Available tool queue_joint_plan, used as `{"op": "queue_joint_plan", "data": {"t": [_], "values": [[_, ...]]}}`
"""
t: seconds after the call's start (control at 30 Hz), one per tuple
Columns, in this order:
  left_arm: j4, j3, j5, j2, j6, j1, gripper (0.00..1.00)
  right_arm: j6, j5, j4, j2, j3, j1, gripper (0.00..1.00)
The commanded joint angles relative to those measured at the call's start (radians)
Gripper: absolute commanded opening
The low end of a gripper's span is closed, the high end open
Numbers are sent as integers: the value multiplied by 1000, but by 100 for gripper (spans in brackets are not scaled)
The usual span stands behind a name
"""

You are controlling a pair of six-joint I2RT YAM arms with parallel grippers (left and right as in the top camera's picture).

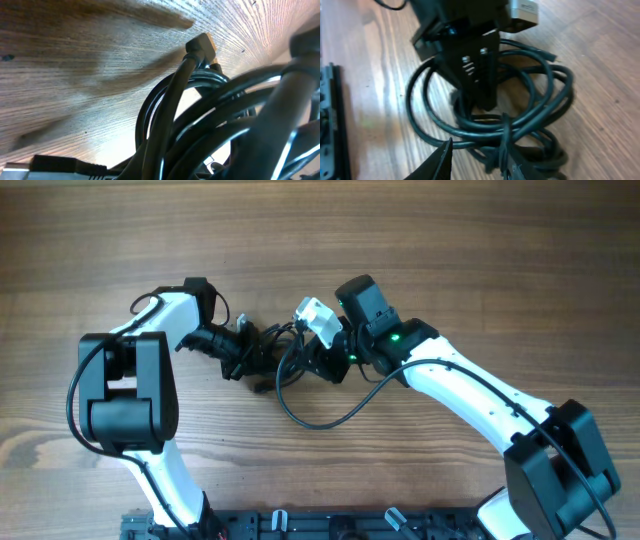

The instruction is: Untangle cables

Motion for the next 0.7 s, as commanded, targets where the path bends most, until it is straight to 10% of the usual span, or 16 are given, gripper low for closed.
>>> {"op": "queue_joint_plan", "data": {"t": [0.0,0.67], "values": [[-8,-3,40,-6,5,-5,4,-21,58,5,20,3,1,34],[-16,-3,40,-6,9,-5,4,-20,67,-19,20,-11,1,31]]}}
